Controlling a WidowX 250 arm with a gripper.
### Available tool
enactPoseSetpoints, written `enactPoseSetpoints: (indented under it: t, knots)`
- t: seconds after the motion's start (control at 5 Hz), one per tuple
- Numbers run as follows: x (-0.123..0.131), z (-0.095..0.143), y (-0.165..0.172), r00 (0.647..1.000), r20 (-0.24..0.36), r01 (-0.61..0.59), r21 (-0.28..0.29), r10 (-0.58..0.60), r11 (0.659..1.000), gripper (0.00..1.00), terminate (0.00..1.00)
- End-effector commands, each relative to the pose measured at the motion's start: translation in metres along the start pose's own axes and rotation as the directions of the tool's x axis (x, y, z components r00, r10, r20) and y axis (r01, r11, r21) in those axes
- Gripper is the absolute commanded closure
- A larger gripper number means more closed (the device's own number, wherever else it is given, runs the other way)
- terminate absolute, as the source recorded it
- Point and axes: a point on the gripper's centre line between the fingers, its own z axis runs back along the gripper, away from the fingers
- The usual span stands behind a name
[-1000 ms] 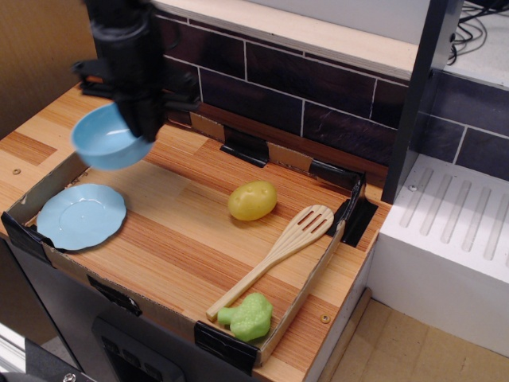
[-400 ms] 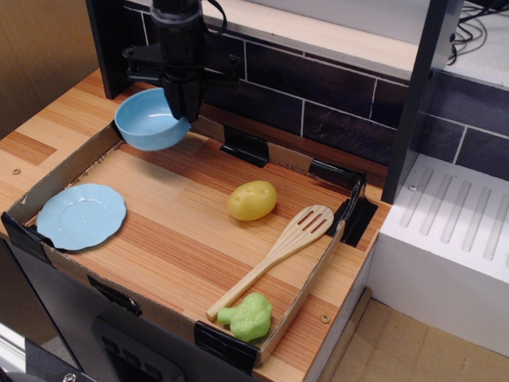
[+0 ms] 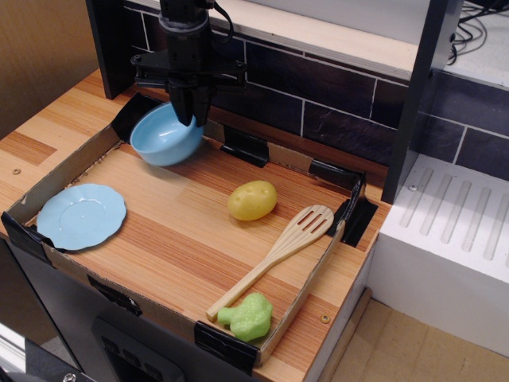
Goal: Take bowl off plate
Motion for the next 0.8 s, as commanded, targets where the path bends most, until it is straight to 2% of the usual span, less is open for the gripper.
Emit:
enactPoseSetpoints:
  t: [0.0,0.2,0.4,0.6]
  knots:
    - [0.009,0.03,-0.003,0.996,0.084,0.033,-0.057,-0.028,0.998,0.0,0.0]
    - [0.006,0.055,-0.006,0.99,0.134,0.052,-0.093,-0.039,0.994,0.0,0.0]
    - [-0.003,0.085,-0.008,0.985,0.163,0.083,-0.146,-0.059,0.986,0.0,0.0]
    - [-0.014,0.106,-0.008,0.98,0.187,0.099,-0.173,-0.066,0.98,0.0,0.0]
